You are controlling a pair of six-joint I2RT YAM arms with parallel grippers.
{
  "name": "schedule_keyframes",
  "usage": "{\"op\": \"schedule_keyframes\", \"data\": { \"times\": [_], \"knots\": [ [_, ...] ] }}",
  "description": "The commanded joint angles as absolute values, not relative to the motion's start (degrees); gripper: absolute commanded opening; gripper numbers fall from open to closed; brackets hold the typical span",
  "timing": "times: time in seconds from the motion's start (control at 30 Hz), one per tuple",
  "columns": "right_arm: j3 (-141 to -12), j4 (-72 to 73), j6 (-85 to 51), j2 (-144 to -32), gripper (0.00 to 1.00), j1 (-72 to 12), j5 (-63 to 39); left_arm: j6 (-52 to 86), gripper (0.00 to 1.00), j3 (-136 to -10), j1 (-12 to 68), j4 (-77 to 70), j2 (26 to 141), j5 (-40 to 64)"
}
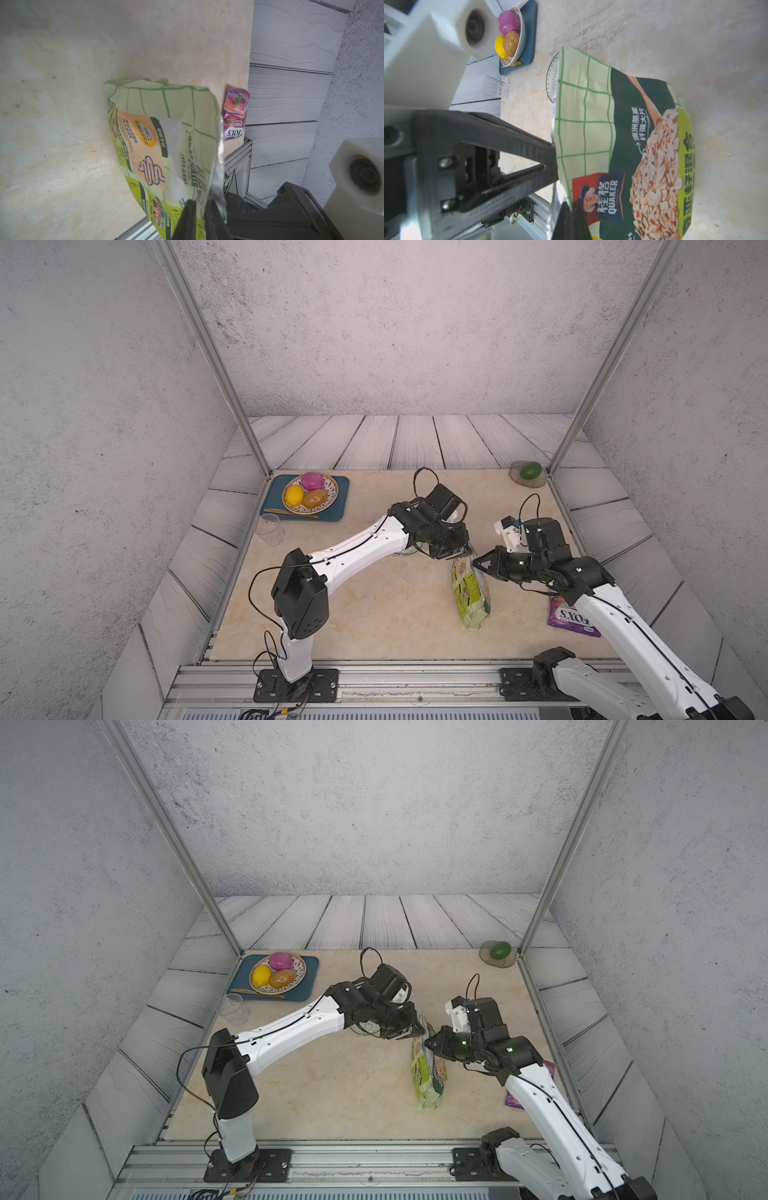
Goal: Pour the oats into the breakfast bowl
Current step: Open the oats bag at the center of the board.
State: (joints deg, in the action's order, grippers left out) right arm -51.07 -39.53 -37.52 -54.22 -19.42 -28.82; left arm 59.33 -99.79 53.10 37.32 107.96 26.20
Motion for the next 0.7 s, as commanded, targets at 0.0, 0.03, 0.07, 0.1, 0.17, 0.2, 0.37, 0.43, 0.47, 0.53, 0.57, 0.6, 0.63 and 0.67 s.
{"op": "schedule_keyframes", "data": {
  "times": [0.0,0.03,0.07,0.1,0.17,0.2,0.37,0.43,0.47,0.53,0.57,0.6,0.63,0.67],
  "knots": [
    [-52.65,-37.50,-37.53,-54.46,0.00,-19.33,-30.07,58.36,0.14,-101.52,52.82,39.47,109.69,26.00],
    [-52.65,-37.45,-37.53,-54.48,0.00,-19.30,-30.14,58.36,0.15,-101.66,52.84,39.63,109.87,26.08],
    [-52.65,-37.37,-37.60,-54.50,0.00,-19.33,-30.15,58.43,0.15,-101.81,52.85,39.75,110.13,26.11],
    [-52.72,-37.33,-37.61,-54.49,0.00,-19.29,-30.15,58.37,0.15,-102.04,52.97,40.11,110.31,26.10],
    [-52.65,-37.20,-37.64,-54.48,0.00,-19.31,-30.19,58.47,0.13,-102.30,52.99,40.63,110.62,26.04],
    [-52.65,-37.10,-37.67,-54.38,0.00,-19.22,-30.21,58.53,0.12,-102.30,52.99,40.69,110.84,26.26],
    [-52.62,-37.54,-37.49,-54.45,0.00,-19.33,-29.56,58.30,0.00,-103.68,53.16,41.78,111.98,26.65],
    [-53.21,-39.49,-36.33,-54.85,0.04,-19.28,-28.43,58.07,0.00,-104.13,53.26,42.20,112.08,26.53],
    [-53.45,-40.48,-35.74,-54.98,0.05,-19.26,-27.89,58.04,0.00,-104.07,53.25,42.12,111.94,26.48],
    [-53.57,-41.32,-35.43,-54.83,0.06,-19.32,-27.03,57.92,0.00,-103.83,53.25,41.80,111.67,26.35],
    [-53.41,-41.27,-35.49,-54.68,0.06,-19.30,-26.92,57.84,0.00,-103.73,53.26,41.68,111.56,26.36],
    [-53.29,-41.16,-35.65,-54.65,0.07,-19.31,-26.90,57.87,0.00,-103.65,53.24,41.62,111.47,26.37],
    [-53.31,-41.14,-35.79,-54.71,0.07,-19.30,-26.79,57.84,0.00,-103.63,53.25,41.56,111.45,26.37],
    [-53.47,-41.28,-35.85,-54.74,0.08,-19.28,-26.54,57.84,0.00,-103.58,53.33,41.57,111.45,26.37]
  ]
}}
